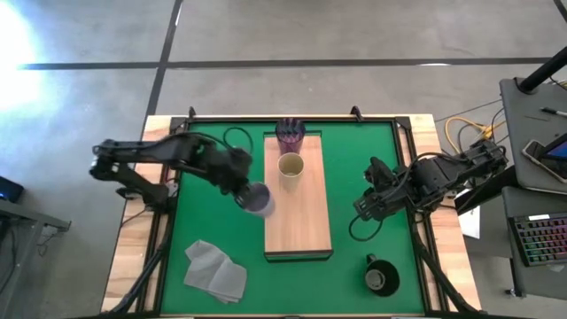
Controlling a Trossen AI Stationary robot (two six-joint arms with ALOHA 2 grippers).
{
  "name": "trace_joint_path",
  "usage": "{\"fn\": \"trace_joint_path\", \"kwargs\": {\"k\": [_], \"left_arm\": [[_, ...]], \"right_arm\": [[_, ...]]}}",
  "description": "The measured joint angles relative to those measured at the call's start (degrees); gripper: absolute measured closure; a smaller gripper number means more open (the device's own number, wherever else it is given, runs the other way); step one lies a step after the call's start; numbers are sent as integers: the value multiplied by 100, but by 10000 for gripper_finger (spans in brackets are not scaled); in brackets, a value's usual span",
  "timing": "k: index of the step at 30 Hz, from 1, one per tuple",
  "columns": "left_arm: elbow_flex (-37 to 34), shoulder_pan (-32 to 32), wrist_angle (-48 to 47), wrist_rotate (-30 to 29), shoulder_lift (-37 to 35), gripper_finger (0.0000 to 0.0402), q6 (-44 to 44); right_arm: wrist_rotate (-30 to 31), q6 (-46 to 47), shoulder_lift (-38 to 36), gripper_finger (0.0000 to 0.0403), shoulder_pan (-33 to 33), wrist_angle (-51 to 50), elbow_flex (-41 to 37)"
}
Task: Stack small to large cups/mugs on shelf
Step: Put the blue mug on the shelf
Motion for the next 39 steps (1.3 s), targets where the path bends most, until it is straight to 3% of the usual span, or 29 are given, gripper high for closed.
{"fn": "trace_joint_path", "kwargs": {"k": [11, 19, 28, 39], "left_arm": [[1165, -326, -257, -383, 1008, 401, -1320], [1536, -513, -300, -581, 1613, 402, -2224], [2078, -576, -317, -893, 2121, 402, -2225], [2205, -481, -624, -1001, 2180, 401, -2082]], "right_arm": [[-30, -720, -143, 331, 2, 4, -2], [-16, -1201, -813, 328, 0, 0, -28], [-90, -1190, -1465, 330, 4, 0, -558], [-291, -1201, -1558, 325, 19, 423, -1350]]}}
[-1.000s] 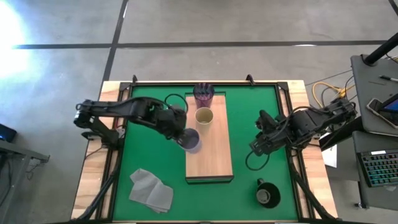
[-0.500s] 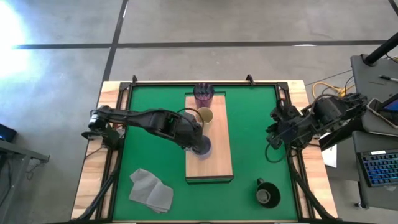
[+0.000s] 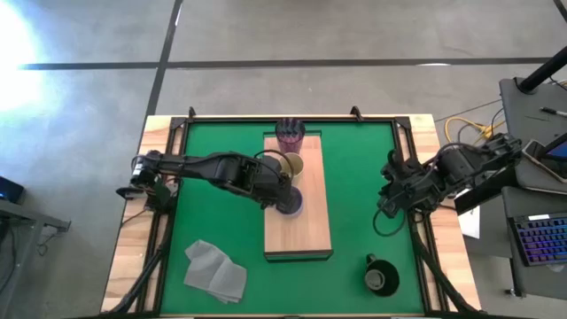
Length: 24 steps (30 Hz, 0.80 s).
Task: Stack small to large cups/mugs on shelf
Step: Put the blue mug on the shelf
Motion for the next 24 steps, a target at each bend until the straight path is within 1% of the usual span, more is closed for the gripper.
{"fn": "trace_joint_path", "kwargs": {"k": [5, 10, 18, 24], "left_arm": [[-10, 66, 22, 12, -2, 401, 135], [-20, 130, 27, 92, -1, 400, 193], [-26, 178, 103, 85, 74, 375, 427], [-25, 202, 107, 81, 74, 367, 445]], "right_arm": [[8, -235, -17, 324, -2, 478, -54], [161, -262, 22, 319, -2, 488, 25], [293, -211, 22, 320, -2, 501, 23], [295, -197, 22, 317, -2, 510, 23]]}}
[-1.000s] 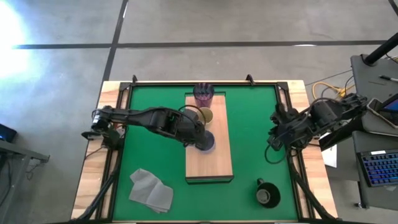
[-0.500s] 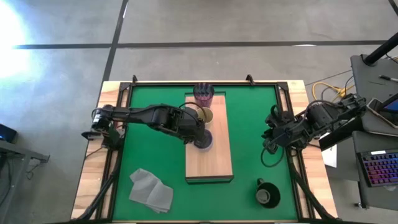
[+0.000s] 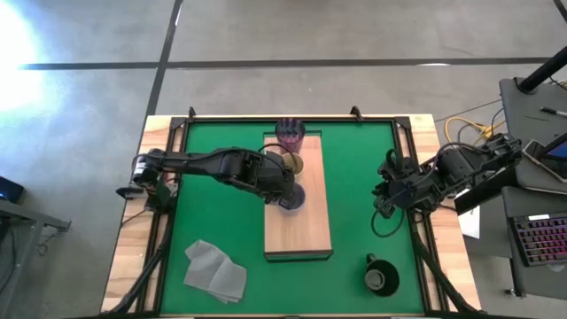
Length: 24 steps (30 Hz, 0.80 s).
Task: Stack small to large cups/mugs on shelf
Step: Put the blue mug on the shelf, then put the black mug on the shelf
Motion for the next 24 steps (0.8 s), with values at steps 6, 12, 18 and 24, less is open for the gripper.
{"fn": "trace_joint_path", "kwargs": {"k": [6, 12, 18, 24], "left_arm": [[13, 0, 0, 23, -2, 366, 2], [84, -2, -6, 24, -91, 365, 48], [160, -212, 84, -237, -519, 365, 102], [100, -860, 649, -913, -895, 365, 302]], "right_arm": [[3, -4, 0, 320, 0, 2, 0], [3, -85, 2, 318, 0, 2, 0], [-38, -671, -37, 311, 17, 56, 110], [-1002, -710, -49, 306, 558, 55, 262]]}}
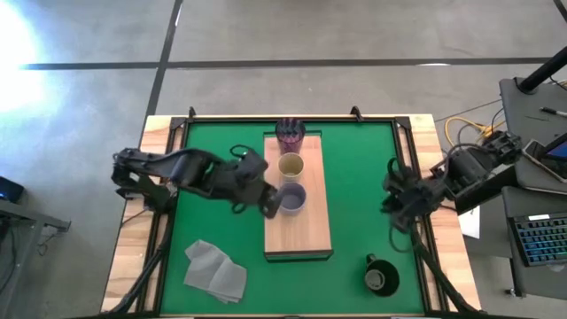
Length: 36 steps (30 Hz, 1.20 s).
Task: Stack small to large cups/mugs on shelf
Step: Put the black mug on the shelf
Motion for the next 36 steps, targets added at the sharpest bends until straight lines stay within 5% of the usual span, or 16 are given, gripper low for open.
{"fn": "trace_joint_path", "kwargs": {"k": [8, 21, 36], "left_arm": [[-96, -701, 90, -573, -51, 365, -6], [-219, -760, -1021, -1284, -158, 365, -151], [-702, -755, -1099, -1345, -962, 365, 145]], "right_arm": [[-573, 1871, 264, 305, 1166, -341, -237], [-461, 7270, 1378, 305, 3516, -53, -292], [-800, 7510, 2744, 305, 3175, 746, -495]]}}
